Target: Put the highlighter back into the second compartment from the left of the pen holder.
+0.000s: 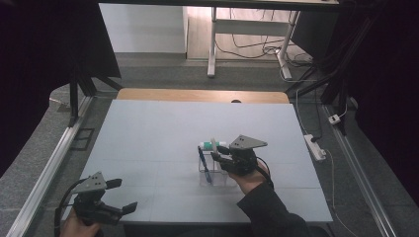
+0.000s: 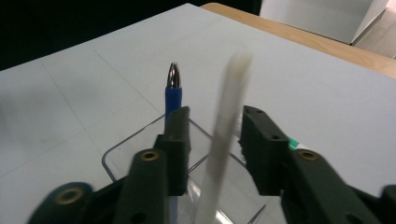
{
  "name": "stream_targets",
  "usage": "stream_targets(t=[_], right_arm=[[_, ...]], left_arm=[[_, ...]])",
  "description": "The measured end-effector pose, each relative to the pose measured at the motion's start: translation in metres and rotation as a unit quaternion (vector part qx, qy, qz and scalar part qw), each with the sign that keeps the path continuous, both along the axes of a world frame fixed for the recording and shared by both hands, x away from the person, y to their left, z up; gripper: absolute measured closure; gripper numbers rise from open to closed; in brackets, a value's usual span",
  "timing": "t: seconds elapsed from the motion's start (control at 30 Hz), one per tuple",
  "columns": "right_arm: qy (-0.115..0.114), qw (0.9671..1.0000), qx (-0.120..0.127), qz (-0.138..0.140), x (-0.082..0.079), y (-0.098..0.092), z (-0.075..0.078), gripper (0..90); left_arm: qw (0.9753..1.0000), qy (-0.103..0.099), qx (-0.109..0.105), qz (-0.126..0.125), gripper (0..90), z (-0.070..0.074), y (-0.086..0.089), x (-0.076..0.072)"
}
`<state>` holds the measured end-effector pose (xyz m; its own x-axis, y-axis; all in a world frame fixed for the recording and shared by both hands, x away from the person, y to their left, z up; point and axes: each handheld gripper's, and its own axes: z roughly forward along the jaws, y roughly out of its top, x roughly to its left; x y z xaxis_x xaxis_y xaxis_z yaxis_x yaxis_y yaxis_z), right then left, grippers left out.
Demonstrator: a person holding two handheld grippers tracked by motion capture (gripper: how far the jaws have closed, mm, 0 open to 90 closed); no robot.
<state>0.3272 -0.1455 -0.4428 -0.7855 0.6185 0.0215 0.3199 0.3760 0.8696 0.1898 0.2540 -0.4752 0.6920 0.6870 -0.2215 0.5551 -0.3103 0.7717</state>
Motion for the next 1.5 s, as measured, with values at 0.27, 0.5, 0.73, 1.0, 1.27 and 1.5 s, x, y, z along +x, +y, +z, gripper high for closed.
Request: stream_targets(t=[0.27,0.5,0.73,1.0,1.27,1.5], right_arm=[[0.007,0.9999,-0.010,-0.008,-0.001,-0.011,0.012,39.1],[0.013,0.9998,-0.013,-0.003,-0.009,-0.029,0.022,23.0],[0.032,0.9993,-0.019,-0.010,-0.017,-0.049,0.025,12.8],[0.048,0.9981,-0.024,-0.030,-0.033,-0.075,0.020,4.3],[0.053,0.9968,-0.023,-0.055,-0.055,-0.101,0.012,0.0],[0.060,0.9950,-0.032,-0.073,-0.070,-0.121,0.004,0.0]], left_arm=[[1.0000,0.005,-0.005,0.003,0.0,-0.001,0.001,0.001],[0.9999,0.007,-0.006,0.009,0.0,-0.001,0.002,0.002],[0.9998,0.010,-0.001,0.016,0.0,-0.001,0.001,0.002],[0.9997,0.011,0.006,0.022,0.0,-0.001,0.000,0.004],[0.9995,0.007,0.013,0.029,0.0,-0.001,-0.001,0.006],[0.9995,0.002,0.009,0.030,0.0,0.002,-0.003,0.013]])
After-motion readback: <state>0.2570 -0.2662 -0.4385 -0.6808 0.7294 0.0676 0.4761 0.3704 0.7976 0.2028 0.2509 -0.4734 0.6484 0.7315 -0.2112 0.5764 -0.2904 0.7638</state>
